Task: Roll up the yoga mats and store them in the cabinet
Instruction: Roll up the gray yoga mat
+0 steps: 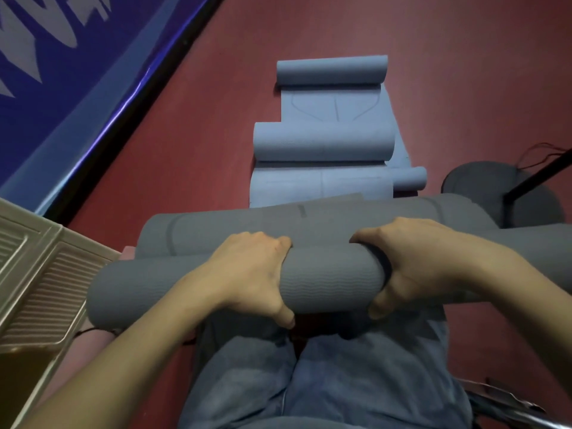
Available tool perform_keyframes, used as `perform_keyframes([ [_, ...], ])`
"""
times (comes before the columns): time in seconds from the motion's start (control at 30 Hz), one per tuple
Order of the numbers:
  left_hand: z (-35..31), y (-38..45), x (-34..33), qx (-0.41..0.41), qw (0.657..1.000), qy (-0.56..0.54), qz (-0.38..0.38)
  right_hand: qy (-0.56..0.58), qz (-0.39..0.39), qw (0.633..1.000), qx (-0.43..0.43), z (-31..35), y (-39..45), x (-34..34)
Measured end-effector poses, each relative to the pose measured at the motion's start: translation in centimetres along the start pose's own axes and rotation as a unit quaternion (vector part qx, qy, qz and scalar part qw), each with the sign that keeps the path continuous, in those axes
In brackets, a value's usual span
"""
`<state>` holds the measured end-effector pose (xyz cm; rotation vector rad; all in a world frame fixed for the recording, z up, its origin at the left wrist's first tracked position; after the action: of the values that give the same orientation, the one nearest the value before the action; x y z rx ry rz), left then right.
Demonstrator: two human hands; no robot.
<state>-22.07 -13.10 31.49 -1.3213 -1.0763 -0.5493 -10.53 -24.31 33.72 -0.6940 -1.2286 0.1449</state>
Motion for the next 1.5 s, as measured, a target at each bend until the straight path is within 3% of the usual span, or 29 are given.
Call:
perform_keyframes([
  [0.23, 0.5, 1.1, 0.3, -0.041, 0.999, -0.034, -0.002, -0.006, -0.033, 0.999, 0.028, 0.5, -0.3, -0.1],
  [0.5, 1.9, 3.8, 1.5, -0.035, 0.986, -0.133, 0.095, -0.083, -0.138, 0.987, 0.029, 1.6, -0.1, -0.1],
  [0.57, 2.3, 4.4, 1.5, -0.039, 0.984, -0.136, 0.106, -0.095, -0.131, 0.987, 0.019, 1.5, 0.4, -0.3],
  [0.83, 2.4, 4.7, 1.9, -0.09, 0.978, -0.19, 0.0, -0.083, -0.107, 0.991, 0.02, 0.9, 2.6, 0.5],
  [0.93, 2.7, 3.2, 3.5, -0.111, 0.969, -0.198, -0.099, -0.071, -0.071, 0.995, 0.025, 0.5, 3.6, 0.7],
  [1.03, 3.6, 1.2, 4.3, -0.083, 0.968, -0.153, -0.179, -0.039, -0.034, 0.998, 0.03, 0.2, 4.5, 1.3],
  [1.17, 1.7, 1.5, 3.0, -0.013, 0.995, -0.011, -0.096, 0.008, 0.025, 1.0, 0.018, -0.3, 5.8, 1.7],
  [1.23, 0.9, 2.3, 2.4, 0.017, 0.995, 0.038, -0.091, 0.027, 0.046, 0.999, 0.013, -0.6, 6.4, 1.9],
  [1.5, 1.6, 4.1, 3.4, 0.01, 0.993, 0.049, -0.106, 0.051, 0.024, 0.998, 0.007, -1.4, 7.0, 2.5],
])
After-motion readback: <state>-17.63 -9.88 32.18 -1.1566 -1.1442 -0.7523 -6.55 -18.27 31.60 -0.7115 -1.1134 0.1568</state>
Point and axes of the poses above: each hand's wrist, its own y-axis towards the middle knuckle, its own x-axis out of the back of the hand, z = x × y, the point moved 10 cm from there along y, towards the middle knuckle, and after that the axes turned 2 degrees about -x, right-handed, at the moved point
